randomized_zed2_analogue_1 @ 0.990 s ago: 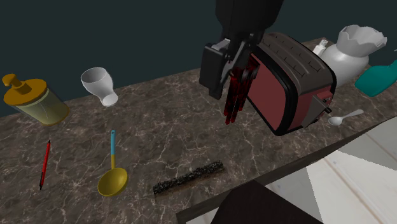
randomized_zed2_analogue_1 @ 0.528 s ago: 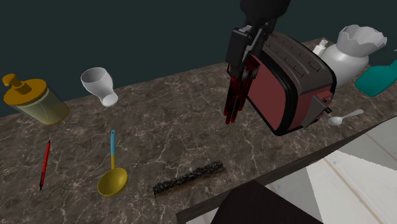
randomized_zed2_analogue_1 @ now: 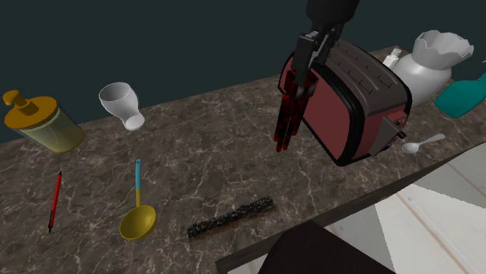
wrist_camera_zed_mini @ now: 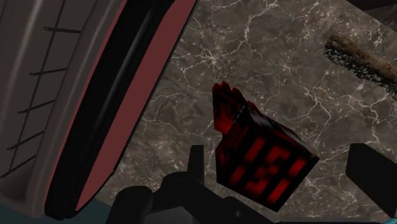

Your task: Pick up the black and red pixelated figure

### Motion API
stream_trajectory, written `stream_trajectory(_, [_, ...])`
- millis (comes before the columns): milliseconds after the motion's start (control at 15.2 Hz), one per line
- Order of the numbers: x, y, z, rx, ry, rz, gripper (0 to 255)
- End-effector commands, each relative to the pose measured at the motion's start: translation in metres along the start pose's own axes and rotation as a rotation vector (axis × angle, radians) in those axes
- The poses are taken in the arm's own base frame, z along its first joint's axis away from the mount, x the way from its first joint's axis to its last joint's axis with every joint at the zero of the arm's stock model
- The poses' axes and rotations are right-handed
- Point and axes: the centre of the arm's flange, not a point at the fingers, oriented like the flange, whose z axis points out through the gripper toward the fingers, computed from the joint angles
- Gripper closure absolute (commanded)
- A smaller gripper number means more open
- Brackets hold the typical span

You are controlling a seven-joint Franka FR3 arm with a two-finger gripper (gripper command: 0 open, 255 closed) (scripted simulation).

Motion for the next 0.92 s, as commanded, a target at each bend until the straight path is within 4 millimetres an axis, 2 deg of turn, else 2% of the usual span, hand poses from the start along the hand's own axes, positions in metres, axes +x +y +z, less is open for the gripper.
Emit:
stream_trajectory(0, [0.0, 0.001, 0.01, 0.0, 0.0, 0.0, 0])
stream_trajectory(198, [0.0, 0.001, 0.029, 0.0, 0.0, 0.0, 0])
stream_trajectory(330, [0.0, 0.001, 0.029, 0.0, 0.0, 0.0, 0])
stream_trajectory(396, [0.0, 0.001, 0.029, 0.0, 0.0, 0.0, 255])
stream_trajectory(858, [0.0, 0.001, 0.031, 0.0, 0.0, 0.0, 255])
